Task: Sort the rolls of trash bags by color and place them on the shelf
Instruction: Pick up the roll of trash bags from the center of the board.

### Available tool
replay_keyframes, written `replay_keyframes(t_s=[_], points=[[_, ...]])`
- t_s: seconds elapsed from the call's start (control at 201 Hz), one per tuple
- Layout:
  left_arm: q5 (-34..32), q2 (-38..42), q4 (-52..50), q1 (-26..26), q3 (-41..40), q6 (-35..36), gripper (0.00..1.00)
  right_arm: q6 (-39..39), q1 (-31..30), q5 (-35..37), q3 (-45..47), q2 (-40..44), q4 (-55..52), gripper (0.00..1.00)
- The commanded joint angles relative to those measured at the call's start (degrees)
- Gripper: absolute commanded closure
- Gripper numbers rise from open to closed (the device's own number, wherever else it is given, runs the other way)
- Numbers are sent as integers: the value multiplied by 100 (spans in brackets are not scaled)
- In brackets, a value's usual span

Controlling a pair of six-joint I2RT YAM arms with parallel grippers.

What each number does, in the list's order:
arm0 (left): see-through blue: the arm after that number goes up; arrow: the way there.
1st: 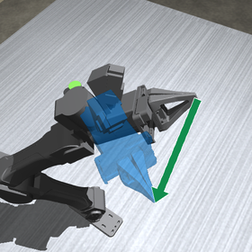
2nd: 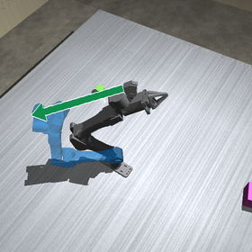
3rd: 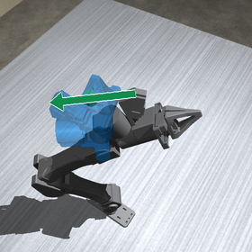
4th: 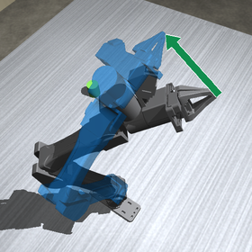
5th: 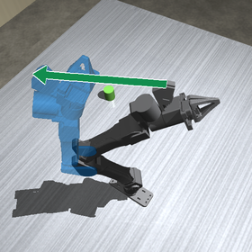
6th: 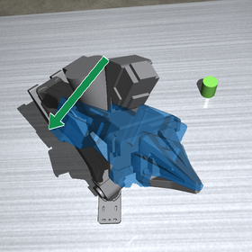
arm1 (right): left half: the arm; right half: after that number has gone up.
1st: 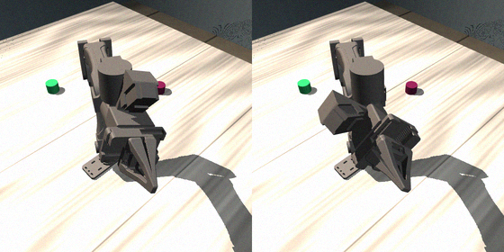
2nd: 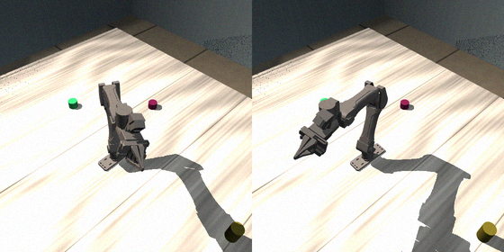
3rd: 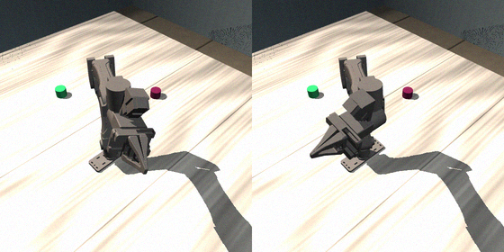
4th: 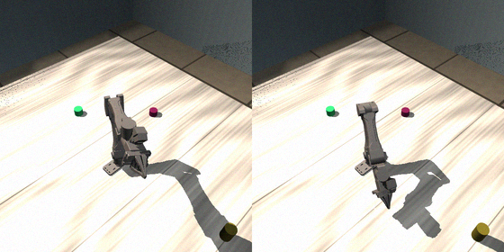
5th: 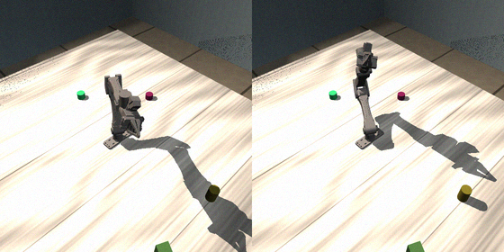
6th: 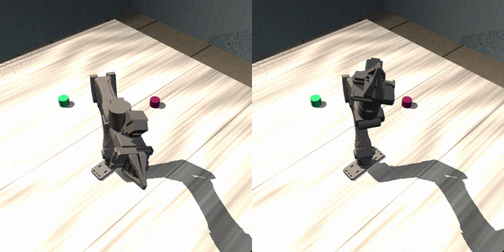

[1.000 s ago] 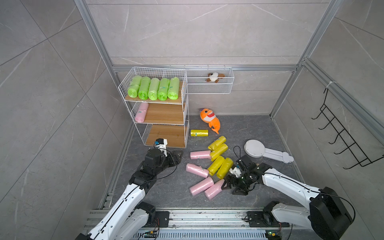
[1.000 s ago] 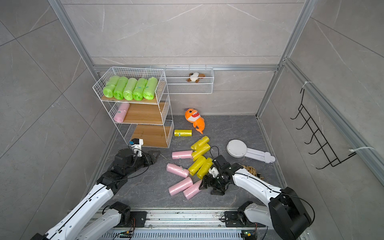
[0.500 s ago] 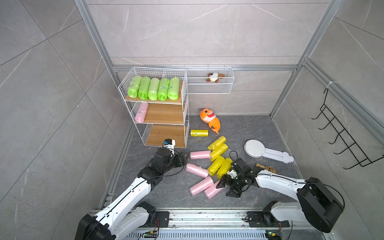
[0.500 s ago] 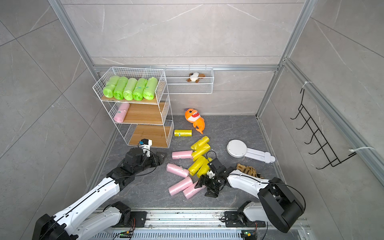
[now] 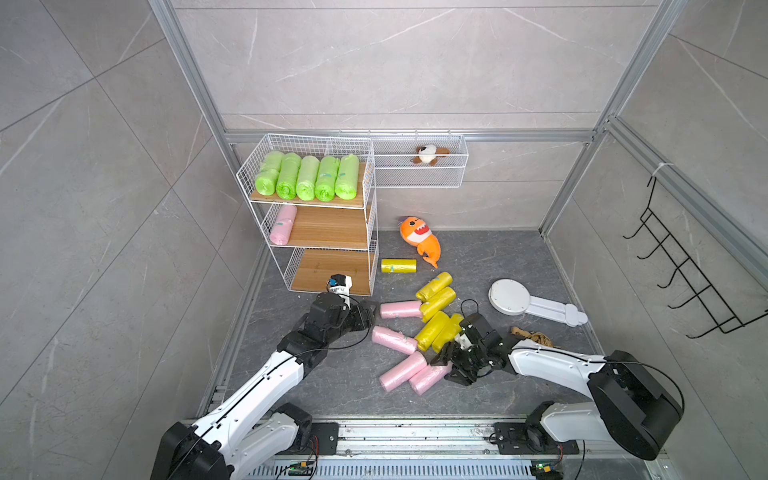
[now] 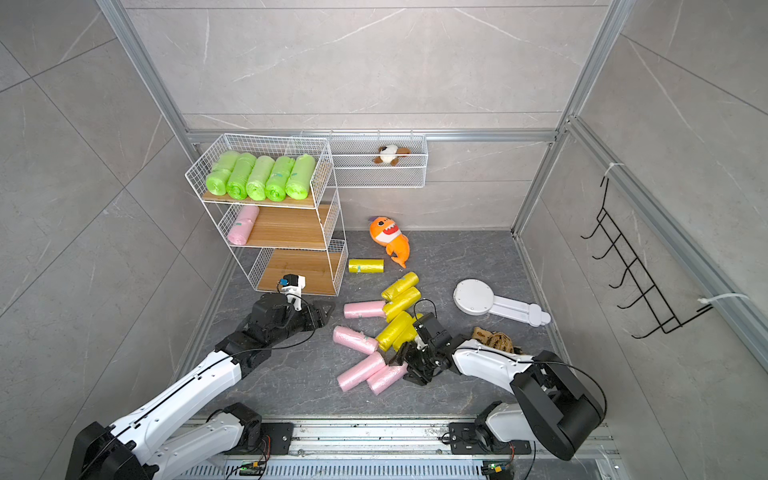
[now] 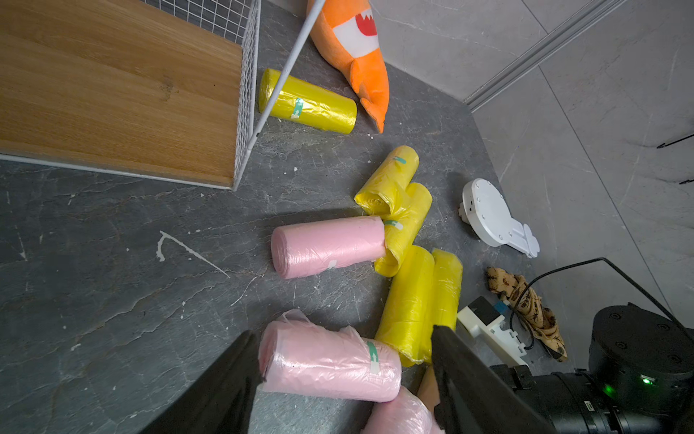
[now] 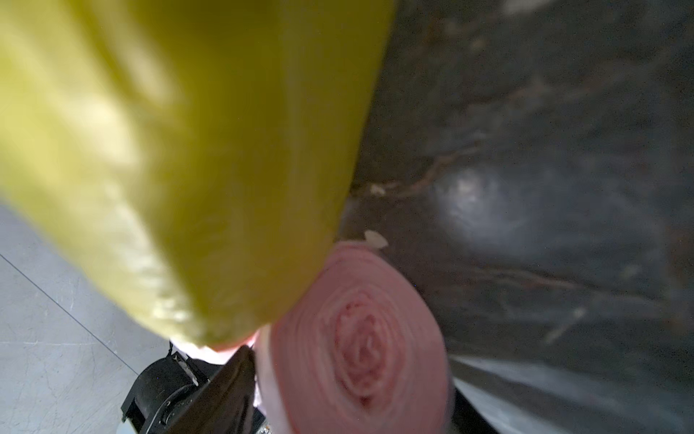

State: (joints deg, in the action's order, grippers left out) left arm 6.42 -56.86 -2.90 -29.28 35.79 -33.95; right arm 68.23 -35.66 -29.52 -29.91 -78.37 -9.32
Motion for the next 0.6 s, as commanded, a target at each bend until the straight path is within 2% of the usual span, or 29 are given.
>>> replay_keyframes(t_s=[0.0, 0.164, 0.333, 0.488, 0.592], points=[[35, -64, 246, -34, 220, 195, 24, 66, 32, 473, -6, -161, 96, 38], [52, -71, 341, -34, 127, 94, 24, -95, 42, 674, 17, 206, -149, 51], [37, 92, 535, -40, 42, -38, 25, -547, 26, 1035, -153, 1277, -702, 56], [-35, 275, 774, -43, 30, -235, 25, -1156, -15, 1256, -897, 2070, -1488, 59], [277, 331, 1146, -43, 64, -430, 25, -1404, -36, 1360, -1534, 2296, -1639, 59]])
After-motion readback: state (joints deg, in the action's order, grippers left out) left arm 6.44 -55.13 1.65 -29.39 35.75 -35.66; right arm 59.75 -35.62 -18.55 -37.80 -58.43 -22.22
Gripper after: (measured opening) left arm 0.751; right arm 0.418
